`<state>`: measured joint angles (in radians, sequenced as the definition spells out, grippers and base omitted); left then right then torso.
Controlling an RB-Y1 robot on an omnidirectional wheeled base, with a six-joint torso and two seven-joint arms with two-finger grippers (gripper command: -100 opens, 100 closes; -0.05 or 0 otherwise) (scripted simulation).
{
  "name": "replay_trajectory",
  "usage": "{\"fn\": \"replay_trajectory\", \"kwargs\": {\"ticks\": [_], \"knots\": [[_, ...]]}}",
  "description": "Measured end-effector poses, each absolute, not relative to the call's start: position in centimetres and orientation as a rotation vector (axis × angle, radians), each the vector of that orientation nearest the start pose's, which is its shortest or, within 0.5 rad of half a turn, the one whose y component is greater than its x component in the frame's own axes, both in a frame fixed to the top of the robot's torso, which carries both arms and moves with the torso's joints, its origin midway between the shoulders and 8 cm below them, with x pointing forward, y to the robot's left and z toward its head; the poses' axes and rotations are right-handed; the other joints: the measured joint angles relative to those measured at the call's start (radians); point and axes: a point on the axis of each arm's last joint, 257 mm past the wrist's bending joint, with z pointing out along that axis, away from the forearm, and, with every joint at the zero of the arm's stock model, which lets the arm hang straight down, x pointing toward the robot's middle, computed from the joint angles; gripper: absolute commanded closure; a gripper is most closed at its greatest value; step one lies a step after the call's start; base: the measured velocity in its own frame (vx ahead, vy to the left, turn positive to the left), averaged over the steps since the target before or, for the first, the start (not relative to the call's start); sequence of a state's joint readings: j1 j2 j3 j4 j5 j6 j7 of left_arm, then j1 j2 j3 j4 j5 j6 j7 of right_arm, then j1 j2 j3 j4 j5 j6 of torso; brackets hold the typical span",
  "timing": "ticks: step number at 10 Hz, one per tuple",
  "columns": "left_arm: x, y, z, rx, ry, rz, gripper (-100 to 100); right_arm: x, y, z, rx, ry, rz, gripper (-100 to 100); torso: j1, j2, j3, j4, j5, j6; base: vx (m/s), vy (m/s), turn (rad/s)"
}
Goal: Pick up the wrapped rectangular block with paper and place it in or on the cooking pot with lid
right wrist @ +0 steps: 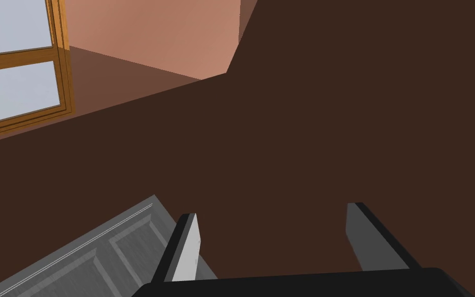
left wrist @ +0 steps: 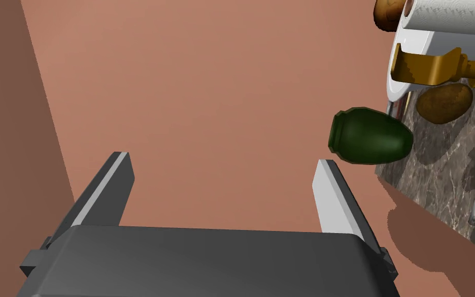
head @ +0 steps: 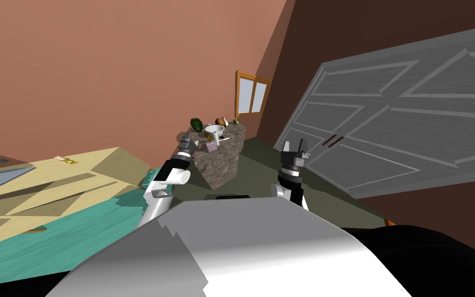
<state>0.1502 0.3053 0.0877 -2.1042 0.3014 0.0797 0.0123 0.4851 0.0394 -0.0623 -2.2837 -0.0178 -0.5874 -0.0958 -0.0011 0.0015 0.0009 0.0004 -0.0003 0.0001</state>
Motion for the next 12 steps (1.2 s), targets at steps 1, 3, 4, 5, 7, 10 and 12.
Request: {"fn": "replay_trajectory", "kwargs": {"ticks": [1, 3, 4, 5, 7, 10, 12], "knots": [[48.6, 29.8, -4.0, -0.970, 1.023, -1.351, -100, 32.3, -30.0, 4.7, 0.632, 0.469, 1.366, 0, 0.000, 0.000, 0.000, 0.000, 0.000, 0.000, -0.027, -0.013, 0.034], [49.9, 29.9, -5.3, -1.026, 1.059, -1.369, -100, 32.3, -30.0, 4.7, 0.632, 0.469, 1.366, 0, 0.000, -0.001, 0.000, 0.000, 0.000, 0.000, -0.025, -0.009, 0.014], [50.7, 29.7, -5.8, -1.058, 1.079, -1.381, -100, 32.3, -30.0, 4.7, 0.632, 0.469, 1.366, 0, 0.000, -0.001, 0.000, 0.000, 0.000, 0.000, -0.034, -0.007, 0.020], [51.6, 29.5, -6.5, -1.093, 1.108, -1.392, -100, 32.3, -30.0, 4.7, 0.632, 0.469, 1.366, 0, 0.000, -0.001, 0.000, 0.000, 0.000, 0.000, -0.026, -0.006, 0.008], [52.9, 29.7, -8.1, -1.161, 1.152, -1.402, -100, 32.3, -30.0, 4.7, 0.632, 0.469, 1.366, 0, 0.001, -0.001, -0.001, 0.000, 0.000, 0.000, -0.016, -0.001, 0.005], [54.4, 30.2, -10.4, -1.260, 1.207, -1.405, -100, 32.3, -30.0, 4.7, 0.632, 0.469, 1.366, 0, 0.001, -0.002, -0.001, 0.000, 0.000, 0.000, -0.009, 0.006, -0.002], [55.5, 30.6, -11.4, -1.322, 1.239, -1.407, -100, 32.3, -30.0, 4.7, 0.632, 0.469, 1.366, 0, 0.001, -0.002, -0.001, 0.000, 0.000, 0.000, -0.003, 0.010, -0.009]]}}
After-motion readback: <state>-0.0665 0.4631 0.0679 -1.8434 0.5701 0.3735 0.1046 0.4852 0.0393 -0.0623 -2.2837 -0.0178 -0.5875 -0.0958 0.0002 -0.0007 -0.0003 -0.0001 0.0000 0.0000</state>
